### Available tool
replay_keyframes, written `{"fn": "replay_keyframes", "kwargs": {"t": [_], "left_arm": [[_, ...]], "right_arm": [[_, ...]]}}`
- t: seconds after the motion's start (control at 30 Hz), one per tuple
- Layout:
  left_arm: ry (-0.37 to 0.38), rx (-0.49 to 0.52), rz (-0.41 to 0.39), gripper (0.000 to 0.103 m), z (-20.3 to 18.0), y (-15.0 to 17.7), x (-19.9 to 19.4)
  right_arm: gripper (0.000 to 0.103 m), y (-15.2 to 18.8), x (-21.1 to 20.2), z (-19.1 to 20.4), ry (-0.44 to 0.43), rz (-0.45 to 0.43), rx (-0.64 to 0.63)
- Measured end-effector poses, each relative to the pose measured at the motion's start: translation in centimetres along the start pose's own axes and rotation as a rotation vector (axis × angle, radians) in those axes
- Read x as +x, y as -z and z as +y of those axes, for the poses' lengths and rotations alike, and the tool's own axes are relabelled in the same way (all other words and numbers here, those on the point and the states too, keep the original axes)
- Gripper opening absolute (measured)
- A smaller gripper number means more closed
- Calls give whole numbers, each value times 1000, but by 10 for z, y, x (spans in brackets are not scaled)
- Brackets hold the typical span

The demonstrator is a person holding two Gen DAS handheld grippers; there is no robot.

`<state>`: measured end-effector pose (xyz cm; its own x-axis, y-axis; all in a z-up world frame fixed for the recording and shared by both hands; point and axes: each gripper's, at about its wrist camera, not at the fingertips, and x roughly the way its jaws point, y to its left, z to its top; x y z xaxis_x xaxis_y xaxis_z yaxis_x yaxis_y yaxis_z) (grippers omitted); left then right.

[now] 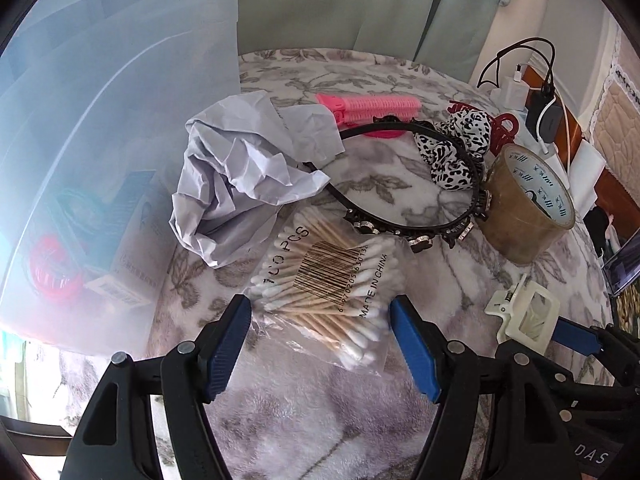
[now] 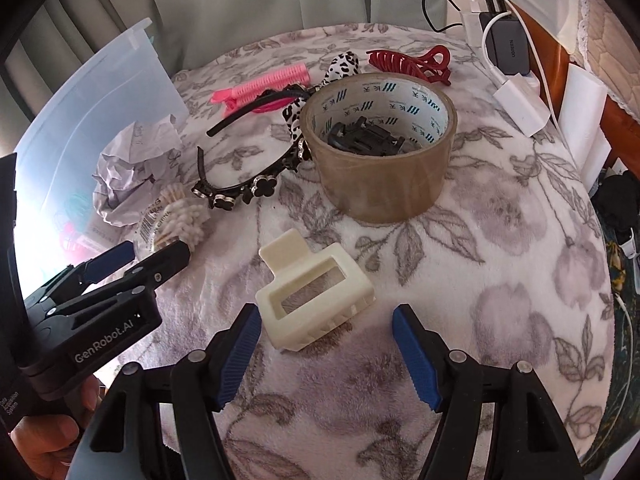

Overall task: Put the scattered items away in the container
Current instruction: 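Grasp the cotton swab bag with the left tool while the right tool grasps the white claw clip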

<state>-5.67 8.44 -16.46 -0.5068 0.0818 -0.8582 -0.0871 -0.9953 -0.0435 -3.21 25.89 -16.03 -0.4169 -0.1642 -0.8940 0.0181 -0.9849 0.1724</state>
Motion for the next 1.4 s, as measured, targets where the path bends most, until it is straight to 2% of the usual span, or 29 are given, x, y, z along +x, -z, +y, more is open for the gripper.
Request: {"fn": "replay_keyframes", "kwargs": {"t": [0.13, 0.3, 0.37, 0.43, 0.57, 0.7, 1.0, 1.13, 1.2, 1.4], "left_arm": [[-20, 24, -3, 75, -3, 0, 4], [-8, 8, -13, 75, -1, -1, 3], [0, -2, -18, 74, 1, -1, 2], [3, -5, -20, 71, 1, -1, 1], [9, -9, -22, 65, 2, 0, -1], [23, -13, -28, 58, 1, 0, -6], [59, -18, -37, 54, 2, 2, -19], [71, -9, -51, 54, -1, 2, -27], [77, -5, -57, 54, -2, 2, -30], [100, 10, -72, 53, -5, 3, -38]], "right_arm": [[72, -1, 2, 2, 20, -6, -12], [71, -1, 1, 2, 33, -5, -15], [70, -8, 12, 16, 37, -7, 4], [66, -8, 11, 16, 38, -10, 13], [45, -7, 7, 10, 31, -7, 26], [33, -7, 4, 8, 21, -7, 34], [15, -5, -7, 5, -5, -36, 55], [12, -5, -13, -1, -11, -61, 78], [7, 0, -24, -8, -11, -75, 81], [7, 3, -38, -13, -10, -109, 97]]}}
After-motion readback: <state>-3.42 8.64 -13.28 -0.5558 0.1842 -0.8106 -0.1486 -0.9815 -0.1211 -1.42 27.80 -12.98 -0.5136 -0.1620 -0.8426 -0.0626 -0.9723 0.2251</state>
